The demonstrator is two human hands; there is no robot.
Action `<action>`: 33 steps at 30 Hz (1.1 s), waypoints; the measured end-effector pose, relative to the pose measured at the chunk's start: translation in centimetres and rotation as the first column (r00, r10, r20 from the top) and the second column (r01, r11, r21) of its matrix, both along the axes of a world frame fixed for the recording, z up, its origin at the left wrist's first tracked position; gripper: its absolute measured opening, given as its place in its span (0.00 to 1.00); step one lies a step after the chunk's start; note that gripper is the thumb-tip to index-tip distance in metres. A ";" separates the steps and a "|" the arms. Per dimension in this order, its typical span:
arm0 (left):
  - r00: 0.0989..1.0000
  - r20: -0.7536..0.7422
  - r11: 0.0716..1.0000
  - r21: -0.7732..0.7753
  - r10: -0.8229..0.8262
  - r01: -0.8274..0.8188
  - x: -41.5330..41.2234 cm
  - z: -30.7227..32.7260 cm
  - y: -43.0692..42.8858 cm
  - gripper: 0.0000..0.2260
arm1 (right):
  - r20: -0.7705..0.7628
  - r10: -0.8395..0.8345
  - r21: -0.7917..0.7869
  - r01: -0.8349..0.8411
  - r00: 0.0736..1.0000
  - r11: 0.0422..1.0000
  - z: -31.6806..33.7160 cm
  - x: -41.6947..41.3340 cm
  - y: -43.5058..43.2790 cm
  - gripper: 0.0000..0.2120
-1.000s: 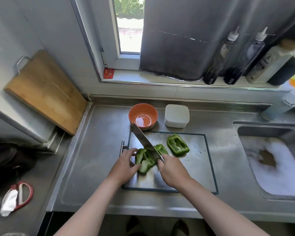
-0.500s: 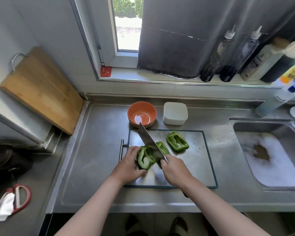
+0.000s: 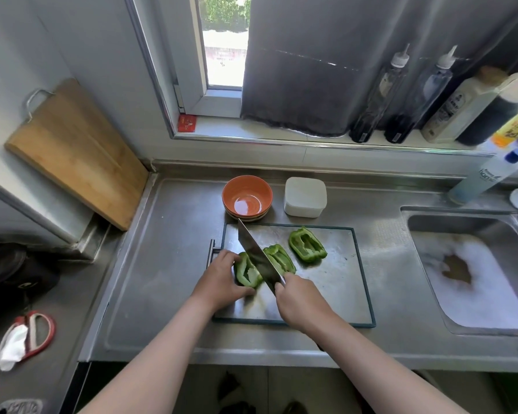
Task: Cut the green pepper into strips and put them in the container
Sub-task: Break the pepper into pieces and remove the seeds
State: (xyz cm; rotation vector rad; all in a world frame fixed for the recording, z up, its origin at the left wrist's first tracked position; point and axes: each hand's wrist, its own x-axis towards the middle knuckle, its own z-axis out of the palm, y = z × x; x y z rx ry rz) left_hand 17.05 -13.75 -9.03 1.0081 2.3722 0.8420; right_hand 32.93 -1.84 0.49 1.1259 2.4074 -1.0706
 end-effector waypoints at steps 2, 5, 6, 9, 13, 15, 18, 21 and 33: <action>1.000 0.016 1.000 -0.009 0.021 -0.021 0.1 0.1 0.1 0.33 | -0.006 -0.006 -0.010 0.006 1.000 1.000 0.1 0.4 0.1 0.11; 0.999 0.016 0.999 -0.016 0.033 -0.033 0.3 0.1 0.2 0.32 | 0.015 -0.017 -0.045 0.017 1.000 0.999 0.1 0.5 0.5 0.11; 0.999 0.017 0.999 -0.014 0.038 -0.037 0.3 0.1 0.2 0.32 | 0.024 -0.015 -0.059 0.016 1.000 0.998 0.1 0.5 0.7 0.12; 0.998 0.026 0.999 -0.014 0.049 -0.049 0.2 0.1 0.2 0.31 | 0.041 0.006 -0.078 -0.002 0.999 0.997 0.4 0.2 1.3 0.11; 0.997 0.046 0.998 -0.018 0.062 -0.061 0.0 0.0 0.3 0.31 | 0.075 0.037 -0.100 -0.029 0.996 0.995 0.9 -0.3 2.1 0.10; 0.993 0.081 0.996 -0.020 0.088 -0.086 -0.1 -0.1 0.2 0.31 | 0.097 0.045 -0.105 -0.035 0.994 0.994 1.0 -0.7 2.2 0.10; 0.988 0.111 0.994 -0.004 0.107 -0.107 0.0 -0.4 0.1 0.30 | 0.142 0.029 -0.152 -0.007 0.989 0.988 0.6 -1.6 2.3 0.10; 0.987 0.111 0.993 0.014 0.118 -0.120 0.1 -0.5 0.1 0.29 | 0.167 0.014 -0.172 0.015 0.986 0.985 0.2 -2.3 2.5 0.10; 0.985 0.104 0.986 0.074 0.139 -0.148 0.4 -0.8 0.0 0.27 | 0.075 0.018 -0.107 -0.010 0.997 0.994 -3.6 -1.7 0.9 0.10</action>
